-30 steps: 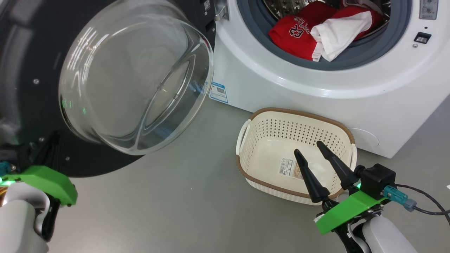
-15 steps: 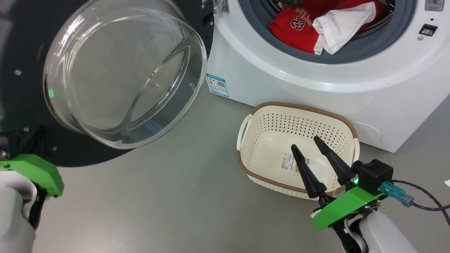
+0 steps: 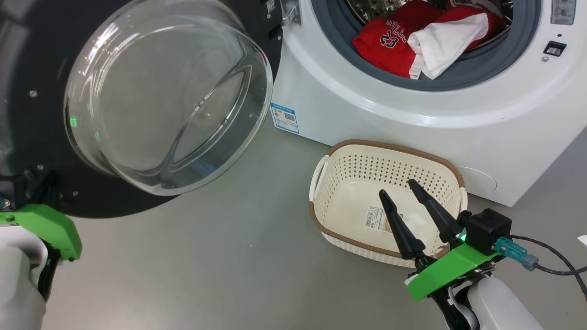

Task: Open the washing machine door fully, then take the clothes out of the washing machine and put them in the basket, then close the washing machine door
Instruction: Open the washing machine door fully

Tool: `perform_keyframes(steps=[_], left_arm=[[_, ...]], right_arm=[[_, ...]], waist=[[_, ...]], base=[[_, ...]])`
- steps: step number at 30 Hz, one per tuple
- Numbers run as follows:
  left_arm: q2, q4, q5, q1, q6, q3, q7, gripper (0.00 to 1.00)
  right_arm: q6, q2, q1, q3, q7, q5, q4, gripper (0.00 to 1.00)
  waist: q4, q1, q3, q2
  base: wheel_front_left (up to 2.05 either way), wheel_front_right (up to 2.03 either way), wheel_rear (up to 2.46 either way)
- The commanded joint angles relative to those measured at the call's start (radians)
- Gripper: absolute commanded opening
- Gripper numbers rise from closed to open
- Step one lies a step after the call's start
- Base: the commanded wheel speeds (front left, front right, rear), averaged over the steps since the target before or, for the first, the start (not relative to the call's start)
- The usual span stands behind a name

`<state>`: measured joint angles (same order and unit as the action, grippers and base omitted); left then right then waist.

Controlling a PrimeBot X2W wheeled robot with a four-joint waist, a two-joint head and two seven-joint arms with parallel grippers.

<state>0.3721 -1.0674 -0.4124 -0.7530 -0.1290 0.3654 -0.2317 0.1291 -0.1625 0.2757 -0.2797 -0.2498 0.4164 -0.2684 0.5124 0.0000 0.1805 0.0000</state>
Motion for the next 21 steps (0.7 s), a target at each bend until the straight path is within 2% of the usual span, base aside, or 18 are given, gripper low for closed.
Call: perform_keyframes(steps=[1, 12, 21], left_arm=[[0.059, 0.009, -0.012, -0.045, -0.001, -0.020, -0.014, 0.00], [0.074, 0.081, -0.087, 0.011, -0.002, 0.018, -0.029, 0.00], [0.079, 0.222, -0.114, 0.126, 0.010, -0.038, -0.030, 0.00]], right_arm=[[0.002, 0.012, 0.017, -0.026, -0.012, -0.001, 0.024, 1.00], [0.002, 0.015, 0.020, -0.028, -0.012, -0.001, 0.029, 1.00], [0.002, 0.003, 0.008, -0.038, -0.012, 0.007, 0.031, 1.00]], waist=[[-0.001, 0.0000, -0.002, 0.0000], [-0.024, 0.0000, -0.002, 0.0000], [-0.064, 0.0000, -0.042, 0.0000]], base=[[0.00, 0.00, 0.00], [0.00, 0.00, 0.00], [0.00, 0.00, 0.00]])
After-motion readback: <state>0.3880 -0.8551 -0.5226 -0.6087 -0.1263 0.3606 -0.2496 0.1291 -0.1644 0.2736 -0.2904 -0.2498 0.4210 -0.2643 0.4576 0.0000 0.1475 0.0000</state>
